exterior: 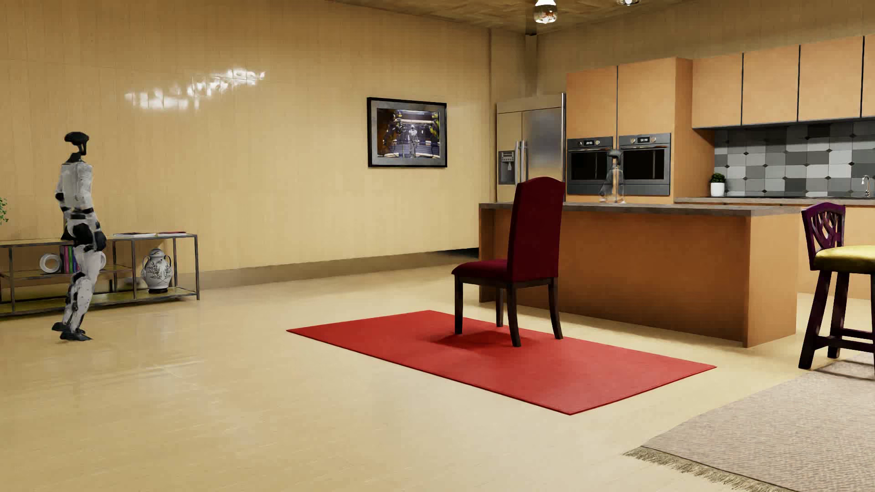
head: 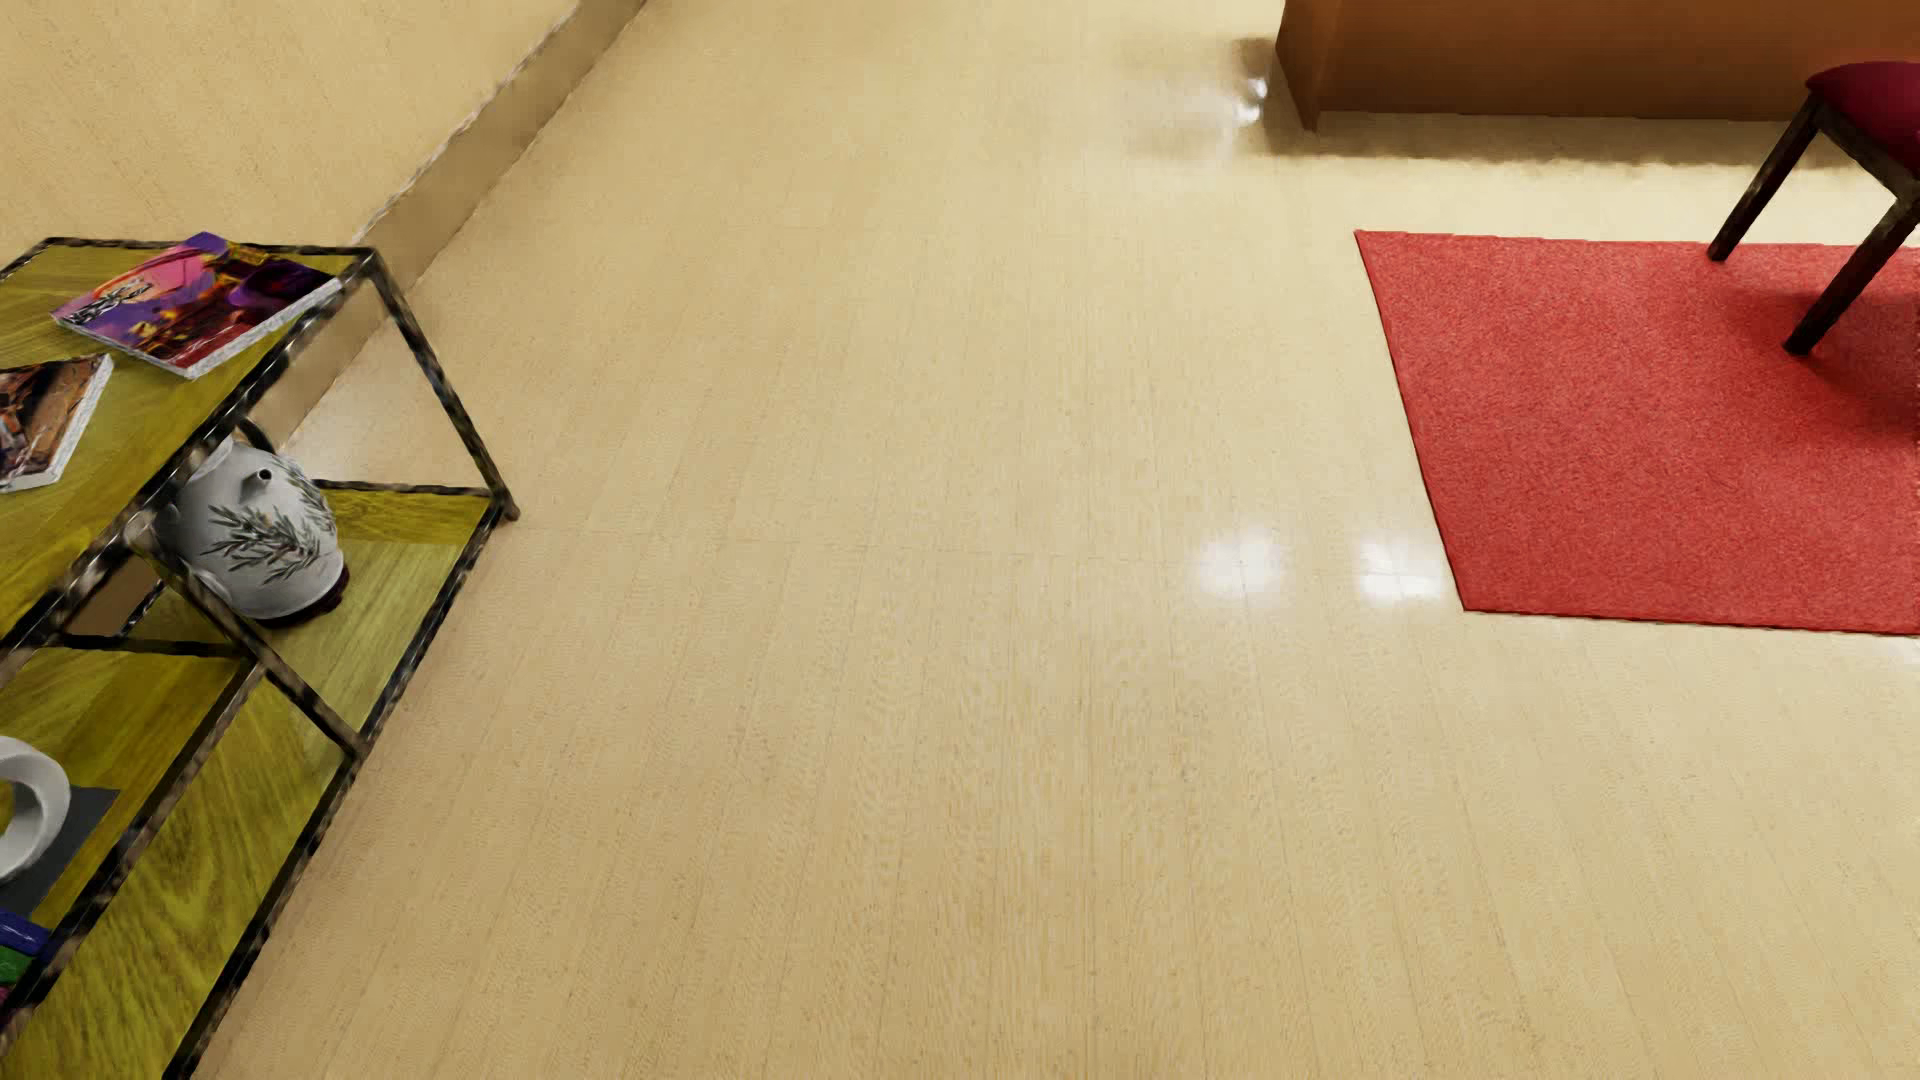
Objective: Go around the counter
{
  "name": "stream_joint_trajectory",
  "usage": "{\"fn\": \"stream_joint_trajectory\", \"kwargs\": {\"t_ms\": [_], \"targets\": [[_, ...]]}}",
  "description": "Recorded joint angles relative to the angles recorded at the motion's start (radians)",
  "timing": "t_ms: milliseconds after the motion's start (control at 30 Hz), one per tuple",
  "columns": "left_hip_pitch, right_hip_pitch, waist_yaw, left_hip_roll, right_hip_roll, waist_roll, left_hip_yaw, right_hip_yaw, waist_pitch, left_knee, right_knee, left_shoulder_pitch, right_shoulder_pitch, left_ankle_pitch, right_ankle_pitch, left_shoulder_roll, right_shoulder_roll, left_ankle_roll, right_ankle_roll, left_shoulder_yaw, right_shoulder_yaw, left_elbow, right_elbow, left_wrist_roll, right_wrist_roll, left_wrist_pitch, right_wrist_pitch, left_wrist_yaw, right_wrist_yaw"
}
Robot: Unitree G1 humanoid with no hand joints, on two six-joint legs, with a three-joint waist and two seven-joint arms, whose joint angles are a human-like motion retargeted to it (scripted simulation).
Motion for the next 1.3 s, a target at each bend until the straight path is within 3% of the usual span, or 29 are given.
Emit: {"fn": "stream_joint_trajectory", "kwargs": {"t_ms": [33, 100, 267, 333, 433, 533, 600, 633, 700, 733, 767, 833, 867, 967, 1000, 1033, 1067, 1100, 1133, 1200, 1267, 1300], "targets": [[0.001, -0.003, 0.002, -0.001, 0.003, 0.004, 0.000, 0.000, 0.002, 0.007, 0.098, 0.004, 0.004, 0.010, -0.037, 0.003, -0.003, 0.000, 0.000, -0.004, 0.006, -0.011, -0.001, 0.000, 0.000, 0.000, 0.000, 0.000, 0.000], [-0.003, -0.042, -0.032, -0.010, 0.015, 0.009, 0.000, 0.000, 0.000, 0.026, 0.288, 0.010, 0.018, 0.015, -0.242, 0.007, -0.008, 0.000, 0.000, -0.012, -0.002, -0.033, -0.001, 0.000, 0.000, 0.000, 0.000, 0.000, 0.000], [0.123, -0.351, -0.130, -0.025, -0.015, -0.011, 0.000, 0.000, 0.089, 0.027, 0.759, -0.021, 0.050, -0.100, -0.275, 0.039, -0.004, 0.000, 0.000, 0.025, -0.047, -0.155, -0.044, 0.000, 0.000, 0.000, 0.000, 0.000, 0.000], [0.177, -0.456, -0.211, 0.012, -0.016, 0.019, 0.000, 0.000, 0.085, -0.008, 0.709, -0.045, 0.078, -0.174, -0.246, 0.019, -0.016, 0.000, 0.000, 0.057, -0.052, -0.175, -0.036, 0.000, 0.000, 0.000, 0.000, 0.000, 0.000], [0.302, -0.584, -0.241, 0.027, -0.044, 0.022, 0.000, 0.000, 0.106, -0.050, 0.552, -0.090, 0.095, -0.319, -0.116, 0.040, -0.020, 0.000, 0.000, 0.025, -0.027, -0.219, 0.015, 0.000, 0.000, 0.000, 0.000, 0.000, 0.000], [0.401, -0.659, -0.278, 0.040, -0.064, 0.018, 0.000, 0.000, 0.107, -0.058, 0.436, -0.130, 0.097, -0.360, -0.098, 0.041, -0.016, 0.000, 0.000, 0.005, 0.003, -0.209, 0.063, 0.000, 0.000, 0.000, 0.000, 0.000, 0.000], [0.450, -0.687, -0.311, 0.067, -0.065, 0.025, 0.000, 0.000, 0.097, -0.043, 0.510, -0.123, 0.109, -0.305, -0.123, 0.035, -0.015, 0.000, 0.000, 0.017, -0.007, -0.165, 0.086, 0.000, 0.000, 0.000, 0.000, 0.000, 0.000], [0.449, -0.694, -0.330, 0.081, -0.062, 0.036, 0.000, 0.000, 0.089, -0.005, 0.571, -0.106, 0.109, -0.226, -0.131, 0.027, -0.017, 0.000, 0.000, -0.002, -0.012, -0.143, 0.099, 0.000, 0.000, 0.000, 0.000, 0.000, 0.000], [0.396, -0.652, -0.322, 0.116, -0.023, 0.059, 0.000, 0.000, 0.084, 0.191, 0.670, -0.071, 0.097, 0.057, -0.189, 0.015, -0.017, 0.000, 0.000, -0.045, 0.009, -0.058, 0.129, 0.000, 0.000, 0.000, 0.000, 0.000, 0.000], [0.320, -0.604, -0.297, 0.118, -0.004, 0.049, 0.000, 0.000, 0.083, 0.366, 0.681, -0.053, 0.089, 0.205, -0.228, 0.012, -0.013, 0.000, 0.000, -0.056, 0.009, -0.017, 0.128, 0.000, 0.000, 0.000, 0.000, 0.000, 0.000], [0.216, -0.541, -0.268, 0.120, 0.015, 0.039, 0.000, 0.000, 0.091, 0.574, 0.673, -0.038, 0.081, 0.281, -0.261, 0.016, -0.008, 0.000, 0.000, -0.066, 0.004, 0.008, 0.107, 0.000, 0.000, 0.000, 0.000, 0.000, 0.000], [0.005, -0.385, -0.174, 0.114, 0.046, 0.017, 0.000, 0.000, 0.111, 0.864, 0.614, 0.009, 0.061, 0.256, -0.309, 0.020, -0.005, 0.000, 0.000, -0.043, 0.000, 0.013, 0.041, 0.000, 0.000, 0.000, 0.000, 0.000, 0.000], [-0.102, -0.298, -0.121, 0.100, 0.045, -0.002, 0.000, 0.000, 0.115, 0.874, 0.558, 0.028, 0.046, 0.244, -0.315, 0.019, -0.006, 0.000, 0.000, -0.036, -0.005, 0.014, 0.006, 0.000, 0.000, 0.000, 0.000, 0.000, 0.000], [-0.325, -0.023, 0.029, 0.076, 0.035, -0.039, 0.000, 0.000, 0.126, 0.460, 0.363, 0.067, 0.026, 0.373, -0.310, 0.033, -0.021, 0.000, 0.000, -0.044, -0.051, 0.018, -0.110, 0.000, 0.000, 0.000, 0.000, 0.000, 0.000], [-0.368, 0.056, 0.076, 0.083, 0.029, -0.047, 0.000, 0.000, 0.121, 0.275, 0.315, 0.079, 0.012, 0.370, -0.329, 0.037, -0.032, 0.000, 0.000, -0.040, -0.046, 0.011, -0.145, 0.000, 0.000, 0.000, 0.000, 0.000, 0.000], [-0.409, 0.120, 0.106, 0.089, 0.027, -0.047, 0.000, 0.000, 0.111, 0.128, 0.286, 0.085, -0.004, 0.259, -0.354, 0.038, -0.043, 0.000, 0.000, -0.036, -0.054, 0.006, -0.176, 0.000, 0.000, 0.000, 0.000, 0.000, 0.000], [-0.440, 0.178, 0.130, 0.098, 0.022, -0.050, 0.000, 0.000, 0.105, 0.045, 0.275, 0.092, -0.023, 0.083, -0.378, 0.041, -0.052, 0.000, 0.000, -0.034, -0.056, 0.001, -0.194, 0.000, 0.000, 0.000, 0.000, 0.000, 0.000], [-0.459, 0.219, 0.155, 0.113, 0.012, -0.057, 0.000, 0.000, 0.104, 0.040, 0.280, 0.096, -0.042, -0.016, -0.389, 0.043, -0.056, 0.000, 0.000, -0.032, -0.058, -0.001, -0.200, 0.000, 0.000, 0.000, 0.000, 0.000, 0.000], [-0.480, 0.247, 0.180, 0.121, 0.004, -0.061, 0.000, 0.000, 0.104, 0.064, 0.301, 0.099, -0.052, 0.062, -0.375, 0.041, -0.053, 0.000, 0.000, -0.027, -0.070, 0.003, -0.194, 0.000, 0.000, 0.000, 0.000, 0.000, 0.000], [-0.538, 0.251, 0.207, 0.087, -0.045, -0.088, 0.000, 0.000, 0.091, 0.183, 0.432, 0.101, -0.032, 0.387, -0.207, 0.034, -0.034, 0.000, 0.000, -0.033, -0.102, 0.028, -0.151, 0.000, 0.000, 0.000, 0.000, 0.000, 0.000], [-0.477, 0.130, 0.138, 0.008, -0.081, -0.109, 0.000, 0.000, 0.072, 0.276, 0.755, 0.087, 0.003, 0.415, 0.062, 0.026, -0.021, 0.000, 0.000, -0.057, -0.080, 0.065, -0.084, 0.000, 0.000, 0.000, 0.000, 0.000, 0.000], [-0.415, 0.018, 0.101, -0.032, -0.102, -0.113, 0.000, 0.000, 0.066, 0.276, 0.947, 0.076, 0.023, 0.369, 0.061, 0.017, -0.022, 0.000, 0.000, -0.031, -0.068, 0.073, -0.076, 0.000, 0.000, 0.000, 0.000, 0.000, 0.000]]}}
